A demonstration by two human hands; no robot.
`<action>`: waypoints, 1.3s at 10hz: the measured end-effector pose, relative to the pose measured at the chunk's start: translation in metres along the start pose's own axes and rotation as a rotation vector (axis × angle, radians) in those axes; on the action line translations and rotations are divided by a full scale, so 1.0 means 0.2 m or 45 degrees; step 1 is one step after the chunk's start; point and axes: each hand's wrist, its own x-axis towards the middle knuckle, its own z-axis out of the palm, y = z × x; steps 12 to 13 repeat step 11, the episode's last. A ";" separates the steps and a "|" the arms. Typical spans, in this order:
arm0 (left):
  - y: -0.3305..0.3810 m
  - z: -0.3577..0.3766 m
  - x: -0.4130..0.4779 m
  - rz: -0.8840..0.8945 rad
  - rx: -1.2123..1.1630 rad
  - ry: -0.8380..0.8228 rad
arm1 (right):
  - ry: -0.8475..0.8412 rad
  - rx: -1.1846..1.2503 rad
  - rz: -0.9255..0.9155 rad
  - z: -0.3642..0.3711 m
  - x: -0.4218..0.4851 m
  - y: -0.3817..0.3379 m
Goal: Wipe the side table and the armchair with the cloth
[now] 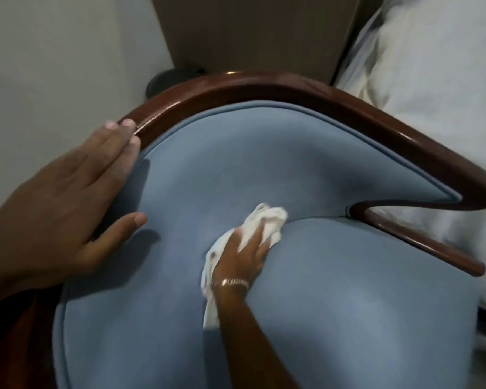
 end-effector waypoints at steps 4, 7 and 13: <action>0.16 -0.60 -0.17 -1.293 -2.200 0.293 | -0.695 0.197 -0.853 -0.56 -0.90 -0.93; -0.82 -1.03 -0.91 -1.702 -2.293 1.007 | -1.409 -0.022 -0.990 0.63 -1.33 -2.03; -1.51 -0.57 -1.19 -2.394 -1.169 0.921 | -1.094 -0.574 -1.432 1.63 -1.52 -1.95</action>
